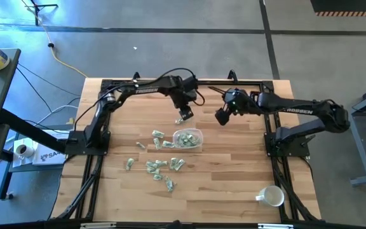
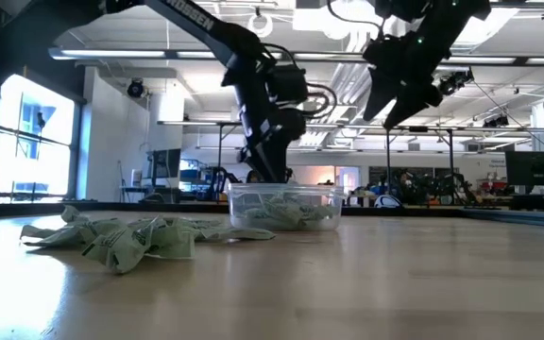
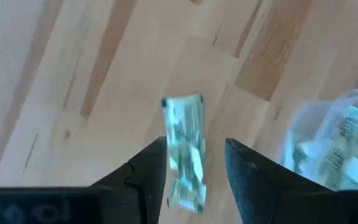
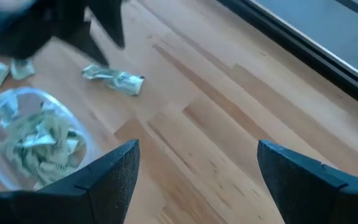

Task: Pick and place Stevia / Truvia into bins
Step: Put the stevia packet into the transparent container

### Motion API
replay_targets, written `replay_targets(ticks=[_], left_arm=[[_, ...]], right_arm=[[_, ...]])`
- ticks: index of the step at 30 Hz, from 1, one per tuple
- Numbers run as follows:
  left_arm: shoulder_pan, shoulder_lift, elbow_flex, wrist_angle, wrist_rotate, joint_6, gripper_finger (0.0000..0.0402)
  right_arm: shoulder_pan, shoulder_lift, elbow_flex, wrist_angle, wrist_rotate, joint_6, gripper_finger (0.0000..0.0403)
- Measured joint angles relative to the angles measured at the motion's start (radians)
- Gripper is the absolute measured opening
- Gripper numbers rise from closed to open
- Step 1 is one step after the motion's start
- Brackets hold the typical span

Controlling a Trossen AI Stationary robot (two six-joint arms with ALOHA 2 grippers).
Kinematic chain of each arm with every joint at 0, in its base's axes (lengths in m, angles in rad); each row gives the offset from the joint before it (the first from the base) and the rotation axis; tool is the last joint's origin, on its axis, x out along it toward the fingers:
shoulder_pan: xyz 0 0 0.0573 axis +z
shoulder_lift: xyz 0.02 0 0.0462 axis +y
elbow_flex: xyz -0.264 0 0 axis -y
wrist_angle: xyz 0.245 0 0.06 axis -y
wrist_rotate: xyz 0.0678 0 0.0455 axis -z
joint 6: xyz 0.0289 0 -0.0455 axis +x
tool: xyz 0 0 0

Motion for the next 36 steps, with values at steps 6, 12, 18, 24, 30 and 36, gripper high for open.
replay_targets(ticks=[6,12,18,24,30,36], left_arm=[[-0.021,0.047,0.003,0.088,-0.034,0.082,0.0197],[-0.020,0.106,0.003,0.072,-0.007,0.079,0.0192],[-0.022,0.119,0.005,0.076,-0.042,0.085,0.0177],[-0.022,0.119,0.005,0.058,-0.090,0.068,0.0145],[-0.035,0.117,0.005,-0.017,-0.064,0.045,0.0131],[-0.041,0.123,0.009,-0.116,-0.063,0.019,0.0084]], right_arm=[[-0.062,0.000,0.000,0.005,-0.001,0.039,0.0314],[-0.107,0.000,0.000,0.008,-0.013,0.058,0.0314],[-0.129,0.000,0.000,0.008,-0.034,0.057,0.0314],[-0.144,0.001,0.000,0.008,-0.043,0.055,0.0314],[-0.148,0.001,0.000,0.008,-0.066,0.048,0.0314],[-0.148,0.001,0.000,0.006,-0.072,0.021,0.0314]])
